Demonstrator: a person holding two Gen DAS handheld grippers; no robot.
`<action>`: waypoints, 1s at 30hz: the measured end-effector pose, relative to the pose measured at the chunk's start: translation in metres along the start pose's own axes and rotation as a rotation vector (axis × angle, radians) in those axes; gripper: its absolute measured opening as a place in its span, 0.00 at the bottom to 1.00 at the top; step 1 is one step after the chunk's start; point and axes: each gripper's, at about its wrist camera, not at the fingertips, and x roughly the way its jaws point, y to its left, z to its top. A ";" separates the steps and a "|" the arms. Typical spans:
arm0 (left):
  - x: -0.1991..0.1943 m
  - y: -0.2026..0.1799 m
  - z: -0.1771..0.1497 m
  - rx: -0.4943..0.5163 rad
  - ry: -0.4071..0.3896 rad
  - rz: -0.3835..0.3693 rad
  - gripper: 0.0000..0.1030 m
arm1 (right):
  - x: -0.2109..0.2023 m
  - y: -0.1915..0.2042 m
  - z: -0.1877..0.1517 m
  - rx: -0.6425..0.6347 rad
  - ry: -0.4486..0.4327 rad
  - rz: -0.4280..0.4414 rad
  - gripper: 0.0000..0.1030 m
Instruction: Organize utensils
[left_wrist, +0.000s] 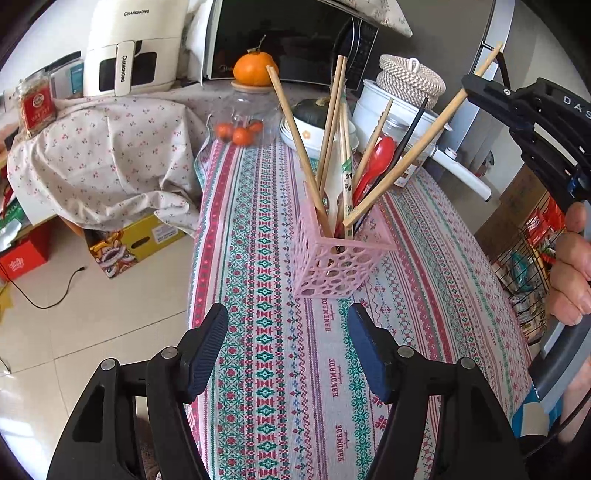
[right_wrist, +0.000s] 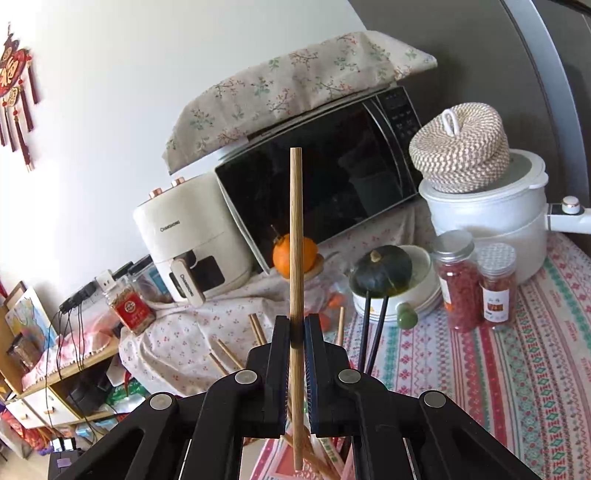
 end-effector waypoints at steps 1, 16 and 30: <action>0.000 0.001 0.000 -0.003 0.003 0.000 0.67 | 0.005 0.002 -0.002 -0.004 0.002 -0.007 0.06; -0.005 -0.012 0.002 0.001 0.002 0.001 0.71 | 0.005 -0.007 -0.010 0.002 0.030 0.002 0.51; -0.028 -0.062 -0.001 0.033 -0.071 0.042 0.86 | -0.075 -0.041 -0.006 -0.059 0.023 -0.171 0.89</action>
